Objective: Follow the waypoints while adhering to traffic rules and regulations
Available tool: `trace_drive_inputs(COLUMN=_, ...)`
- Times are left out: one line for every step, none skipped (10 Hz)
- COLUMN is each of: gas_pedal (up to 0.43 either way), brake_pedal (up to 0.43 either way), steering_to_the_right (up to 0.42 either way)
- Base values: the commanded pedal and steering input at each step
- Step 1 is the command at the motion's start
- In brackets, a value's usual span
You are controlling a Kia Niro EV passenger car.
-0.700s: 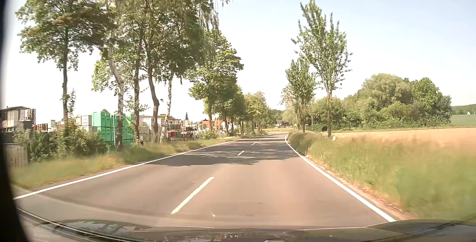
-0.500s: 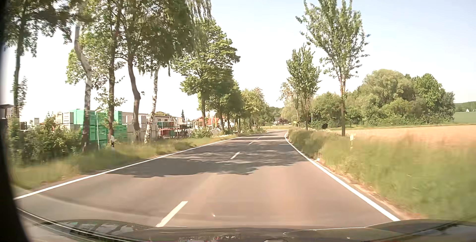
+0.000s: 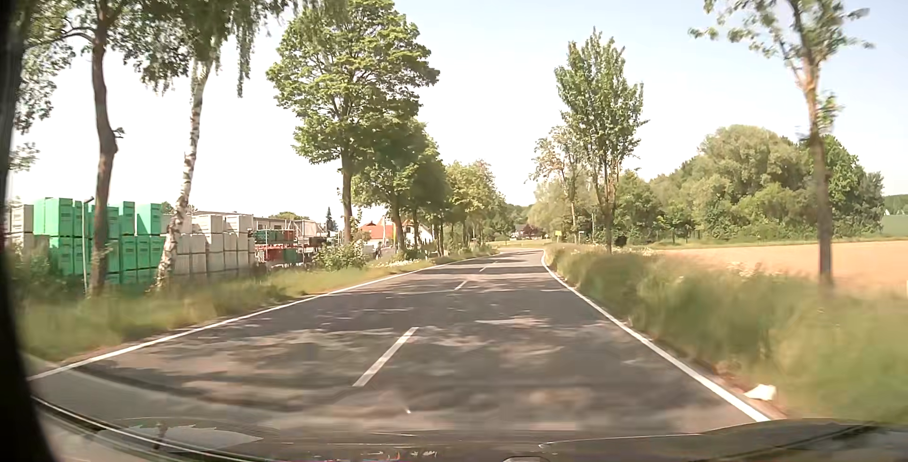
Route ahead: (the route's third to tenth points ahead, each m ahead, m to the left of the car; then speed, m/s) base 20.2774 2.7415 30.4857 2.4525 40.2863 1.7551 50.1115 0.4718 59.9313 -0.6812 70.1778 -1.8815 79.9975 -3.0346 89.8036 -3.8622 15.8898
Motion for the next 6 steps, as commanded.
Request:
trace_drive_inputs(gas_pedal=0.059, brake_pedal=0.000, steering_to_the_right=0.010)
trace_drive_inputs(gas_pedal=0.059, brake_pedal=0.000, steering_to_the_right=0.010)
trace_drive_inputs(gas_pedal=0.059, brake_pedal=0.000, steering_to_the_right=0.010)
trace_drive_inputs(gas_pedal=0.059, brake_pedal=0.000, steering_to_the_right=0.009)
trace_drive_inputs(gas_pedal=0.059, brake_pedal=0.000, steering_to_the_right=0.009)
trace_drive_inputs(gas_pedal=0.059, brake_pedal=0.000, steering_to_the_right=0.009)
